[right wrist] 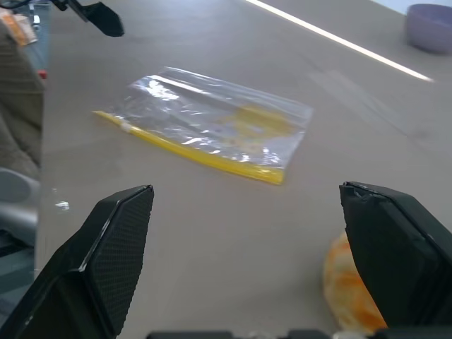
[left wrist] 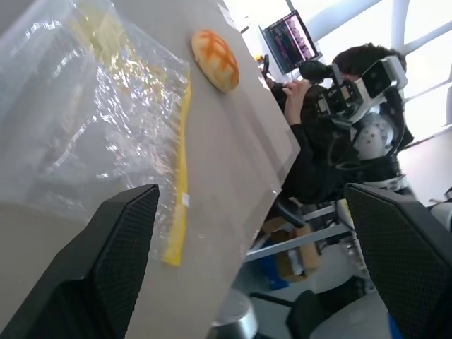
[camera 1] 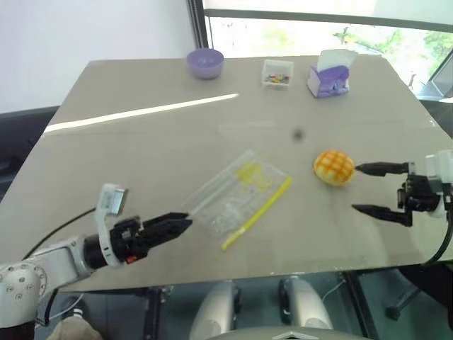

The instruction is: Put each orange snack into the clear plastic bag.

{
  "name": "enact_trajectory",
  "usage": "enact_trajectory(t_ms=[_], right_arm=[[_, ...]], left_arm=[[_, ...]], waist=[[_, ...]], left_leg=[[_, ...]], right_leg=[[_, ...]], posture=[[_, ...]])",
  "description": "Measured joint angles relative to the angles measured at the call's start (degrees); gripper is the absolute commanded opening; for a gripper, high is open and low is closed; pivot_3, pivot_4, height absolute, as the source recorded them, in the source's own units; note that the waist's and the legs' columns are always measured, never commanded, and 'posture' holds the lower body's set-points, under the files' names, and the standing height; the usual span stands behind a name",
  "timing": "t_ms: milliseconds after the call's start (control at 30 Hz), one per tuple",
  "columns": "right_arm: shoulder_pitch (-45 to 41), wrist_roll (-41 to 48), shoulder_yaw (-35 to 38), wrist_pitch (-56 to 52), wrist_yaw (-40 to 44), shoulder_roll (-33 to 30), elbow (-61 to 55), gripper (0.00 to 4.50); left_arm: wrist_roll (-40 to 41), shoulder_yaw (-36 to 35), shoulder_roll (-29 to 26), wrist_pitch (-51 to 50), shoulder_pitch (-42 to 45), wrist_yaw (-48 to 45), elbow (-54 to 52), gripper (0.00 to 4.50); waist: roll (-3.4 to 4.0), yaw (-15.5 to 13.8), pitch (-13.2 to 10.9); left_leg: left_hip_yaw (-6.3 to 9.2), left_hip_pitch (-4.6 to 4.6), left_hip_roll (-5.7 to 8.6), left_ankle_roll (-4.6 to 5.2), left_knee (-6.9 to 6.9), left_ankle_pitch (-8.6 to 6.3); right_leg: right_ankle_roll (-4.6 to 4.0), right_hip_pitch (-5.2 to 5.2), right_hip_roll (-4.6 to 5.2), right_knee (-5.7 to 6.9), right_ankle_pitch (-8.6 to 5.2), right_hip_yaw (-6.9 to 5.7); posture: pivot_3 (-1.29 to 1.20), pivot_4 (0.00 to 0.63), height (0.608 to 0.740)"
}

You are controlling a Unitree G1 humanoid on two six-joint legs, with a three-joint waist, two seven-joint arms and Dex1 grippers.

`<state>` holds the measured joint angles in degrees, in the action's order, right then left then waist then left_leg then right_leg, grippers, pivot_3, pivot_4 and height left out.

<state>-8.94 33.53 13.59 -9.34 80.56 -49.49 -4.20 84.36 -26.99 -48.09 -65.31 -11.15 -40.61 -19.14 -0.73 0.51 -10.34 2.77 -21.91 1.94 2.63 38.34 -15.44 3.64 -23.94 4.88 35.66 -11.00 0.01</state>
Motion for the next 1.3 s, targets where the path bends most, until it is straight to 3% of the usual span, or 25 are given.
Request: enact_trajectory(t_ms=[67, 167, 467, 600, 833, 1300], right_arm=[[1.0, 0.02, -0.89, -0.31, -0.11, 0.52, -1.41, 4.5], [1.36, 0.03, -1.26, -0.39, -0.3, 0.68, -1.99, 4.5], [3.69, 0.48, -1.25, -0.47, -1.22, 0.73, -4.05, 4.5], [4.71, 0.71, -1.23, -0.48, -1.49, 0.73, -4.71, 4.5], [4.95, 0.78, -1.22, -0.49, -1.83, 0.71, -4.75, 4.5], [6.19, 0.8, -0.8, -0.55, -2.74, 0.68, -6.42, 4.5]], left_arm=[[2.61, 0.5, -0.8, -1.73, -1.03, 7.72, -1.07, 4.44], [7.83, 0.63, -2.38, -2.59, -1.5, 11.82, -0.61, 4.44], [14.3, 1.11, -3.79, -3.42, -7.19, 17.15, 1.02, 4.44], [14.7, 3.49, -0.66, -2.29, -8.7, 19.95, 1.91, 4.44], [16.62, 7.59, 3.98, 0.82, -5.68, 27.25, 3.62, 4.44], [20.86, 14.65, 5.68, 0.61, 6.3, 34.56, 11.48, 4.44]], waist=[[0.0, -0.12, 0.0], [0.01, -0.32, 0.0], [0.02, -0.57, 0.01], [0.02, -0.84, 0.01], [0.16, -1.5, 0.12], [0.77, -1.52, 0.52]], left_leg=[[0.0, -0.01, 0.05, -0.01, 0.0, 0.0], [-0.01, -0.01, 0.06, -0.02, 0.0, -0.01], [-0.04, -0.01, 0.07, -0.06, -0.01, -0.03], [-0.04, -0.02, 0.06, -0.06, -0.01, -0.03], [-0.03, 0.01, 0.09, -0.06, 0.0, -0.03], [-0.04, 0.14, 0.15, -0.05, 0.04, -0.02]], right_leg=[[0.0, 0.0, 0.03, 0.0, 0.0, 0.02], [-0.22, -0.01, 0.04, 0.0, -0.12, 0.02], [-0.28, -0.04, 0.04, 0.01, -0.15, 0.04], [-0.29, -0.04, 0.05, 0.0, -0.16, 0.05], [-0.29, 0.02, 0.08, 0.0, -0.16, 0.19], [-0.28, 0.16, 0.01, 0.05, -0.16, 0.01]], posture=[[0.0, 0.15, 0.74], [0.0, 0.15, 0.74], [0.0, 0.15, 0.74], [0.0, 0.15, 0.74], [0.0, 0.15, 0.74], [0.0, 0.15, 0.74]])
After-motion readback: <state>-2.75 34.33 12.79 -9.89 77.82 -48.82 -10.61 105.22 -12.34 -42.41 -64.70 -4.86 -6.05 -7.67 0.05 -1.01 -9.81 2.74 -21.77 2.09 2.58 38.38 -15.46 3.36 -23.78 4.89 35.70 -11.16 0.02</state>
